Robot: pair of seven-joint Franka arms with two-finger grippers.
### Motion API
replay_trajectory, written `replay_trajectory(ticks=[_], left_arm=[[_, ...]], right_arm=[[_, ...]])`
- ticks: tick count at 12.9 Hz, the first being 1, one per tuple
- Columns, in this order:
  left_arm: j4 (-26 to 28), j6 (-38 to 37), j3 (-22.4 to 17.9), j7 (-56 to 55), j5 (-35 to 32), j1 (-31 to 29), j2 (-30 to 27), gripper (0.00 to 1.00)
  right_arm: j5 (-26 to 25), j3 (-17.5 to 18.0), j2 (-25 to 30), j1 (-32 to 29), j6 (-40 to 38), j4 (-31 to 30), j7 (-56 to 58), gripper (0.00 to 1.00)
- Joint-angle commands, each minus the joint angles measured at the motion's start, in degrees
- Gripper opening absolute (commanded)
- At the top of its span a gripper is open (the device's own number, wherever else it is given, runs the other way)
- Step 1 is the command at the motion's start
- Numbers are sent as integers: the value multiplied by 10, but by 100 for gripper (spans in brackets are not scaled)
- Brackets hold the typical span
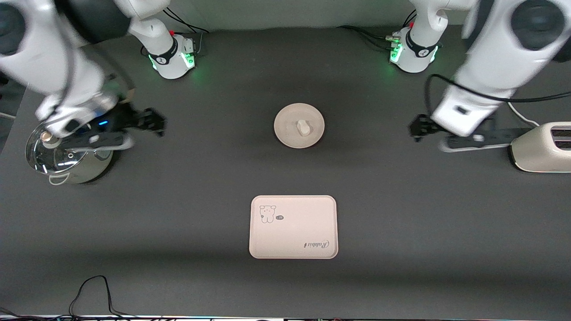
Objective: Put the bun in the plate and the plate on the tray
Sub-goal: 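Open the left gripper and withdraw it from the plate, then move the right gripper toward the plate rim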
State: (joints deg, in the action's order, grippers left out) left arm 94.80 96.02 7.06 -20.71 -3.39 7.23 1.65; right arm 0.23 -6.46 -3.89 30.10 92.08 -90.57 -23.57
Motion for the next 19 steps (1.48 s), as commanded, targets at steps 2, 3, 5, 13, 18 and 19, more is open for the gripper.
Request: replay_trajectory(ticks=[2, 3, 5, 13, 18, 19], left_arm=[[-32, -37, 9, 101, 13, -88, 12, 100], [-31, -39, 9, 105, 12, -101, 14, 100], [-28, -51, 9, 105, 8, -104, 17, 100], [-20, -54, 9, 168, 28, -140, 5, 100], [-13, -46, 11, 168, 29, -145, -9, 100], [-13, -53, 11, 175, 29, -146, -9, 100]], right_arm=[[7, -8, 2, 147, 24, -15, -141, 100], [26, -8, -1, 174, 27, -16, -153, 100], [49, -8, -10, 232, 47, -15, -224, 100], [106, -27, 21, 261, 261, -228, -205, 100], [154, -31, -16, 267, 500, -381, -146, 100], [154, -30, -43, 269, 527, -382, -146, 100]])
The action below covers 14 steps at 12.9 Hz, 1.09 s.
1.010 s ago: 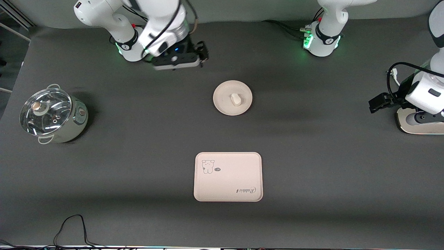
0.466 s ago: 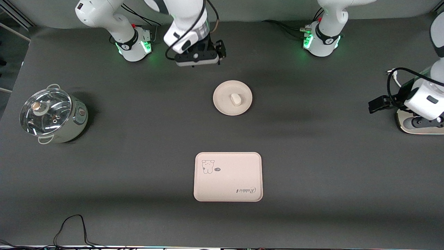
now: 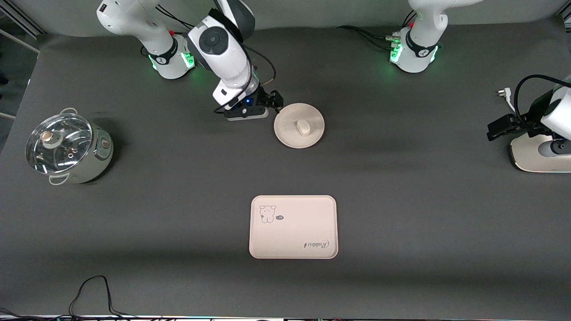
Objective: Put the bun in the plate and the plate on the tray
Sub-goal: 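Move the right gripper toward the plate rim, then lower the right gripper and grasp the plate rim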
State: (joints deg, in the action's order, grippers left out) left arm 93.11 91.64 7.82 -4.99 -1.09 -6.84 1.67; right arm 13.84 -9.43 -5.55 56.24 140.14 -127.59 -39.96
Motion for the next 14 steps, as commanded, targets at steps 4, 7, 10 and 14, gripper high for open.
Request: replay_trajectory(ticks=[4, 7, 10, 14], left_arm=[[1, -19, 4, 20, 4, -4, -7, 100], [0, -24, 4, 18, 0, 0, -7, 100], [0, -24, 6, 16, 0, -1, -8, 100], [0, -26, 6, 16, 0, 1, -7, 100]], right_arm=[[68, 2, -124, 47, 193, -28, 18, 100], [79, 6, -154, 58, 251, -52, 18, 100], [103, 14, -161, 65, 251, -52, 18, 100], [103, 20, -162, 65, 247, -53, 18, 92]])
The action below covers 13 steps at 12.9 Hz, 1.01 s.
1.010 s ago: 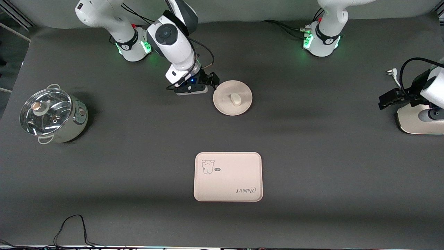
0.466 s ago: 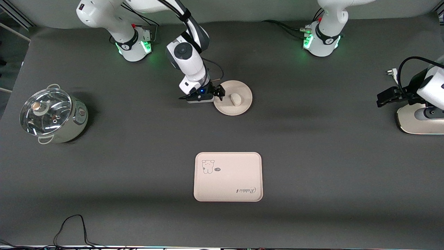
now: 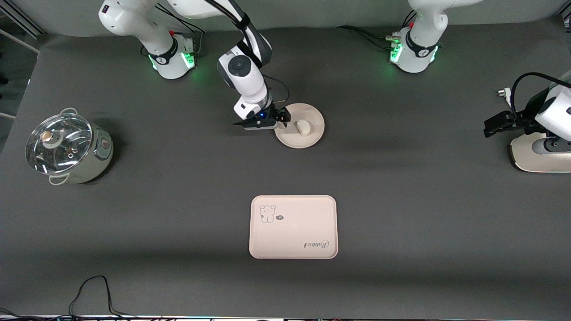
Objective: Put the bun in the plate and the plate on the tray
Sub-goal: 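Lower the right gripper and grasp the plate rim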
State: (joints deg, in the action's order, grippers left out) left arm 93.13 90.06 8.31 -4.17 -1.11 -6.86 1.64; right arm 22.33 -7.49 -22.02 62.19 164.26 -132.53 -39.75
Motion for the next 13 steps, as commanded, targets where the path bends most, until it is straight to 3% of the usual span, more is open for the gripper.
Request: replay_trajectory(ticks=[1, 4, 8, 13], left_arm=[[-1, -10, 2, 7, 2, 1, -7, 100], [-2, -8, 1, 11, 2, 0, -6, 100], [-4, -8, 2, 12, 2, 1, -4, 100], [-5, -9, 1, 13, 2, 1, -3, 100]], right_arm=[[18, 1, 0, 6, 5, -5, 16, 92], [18, 10, -3, 6, 3, -5, 16, 86], [18, 11, -3, 5, -10, -5, 17, 67], [18, 11, -1, 5, -18, -5, 17, 31]])
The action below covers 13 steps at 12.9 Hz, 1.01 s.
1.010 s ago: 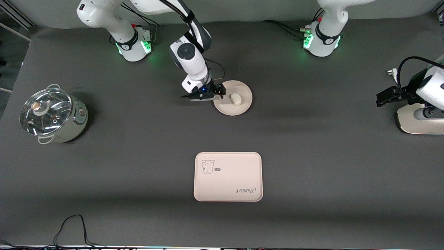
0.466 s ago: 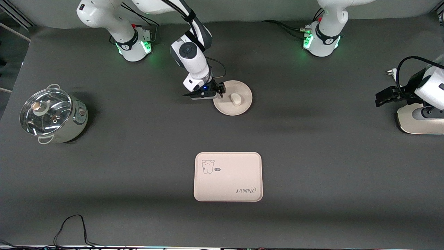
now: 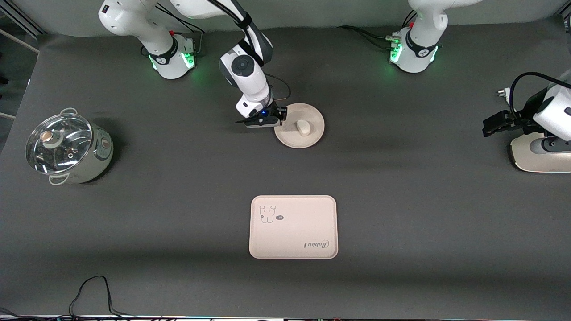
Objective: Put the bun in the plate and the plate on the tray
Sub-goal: 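Lower the right gripper and grasp the plate rim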
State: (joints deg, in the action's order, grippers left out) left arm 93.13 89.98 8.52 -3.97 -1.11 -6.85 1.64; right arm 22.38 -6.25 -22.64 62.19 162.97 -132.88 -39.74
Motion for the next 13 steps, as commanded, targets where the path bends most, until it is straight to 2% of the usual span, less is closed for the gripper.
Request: replay_trajectory(ticks=[1, 5, 9, 13], left_arm=[[-5, -9, -1, 11, 2, 1, -3, 100], [-5, -8, 0, 11, 2, 1, -3, 100], [-5, -9, -1, 10, 3, 1, -3, 100], [-5, -9, -1, 11, 3, 1, -3, 100]], right_arm=[[18, -2, 5, 5, -5, -2, 17, 23], [18, -2, 7, 5, -5, -2, 17, 8], [18, -2, 25, -1, -30, 0, 27, 2], [18, -4, 92, -32, -104, -1, 74, 0]])
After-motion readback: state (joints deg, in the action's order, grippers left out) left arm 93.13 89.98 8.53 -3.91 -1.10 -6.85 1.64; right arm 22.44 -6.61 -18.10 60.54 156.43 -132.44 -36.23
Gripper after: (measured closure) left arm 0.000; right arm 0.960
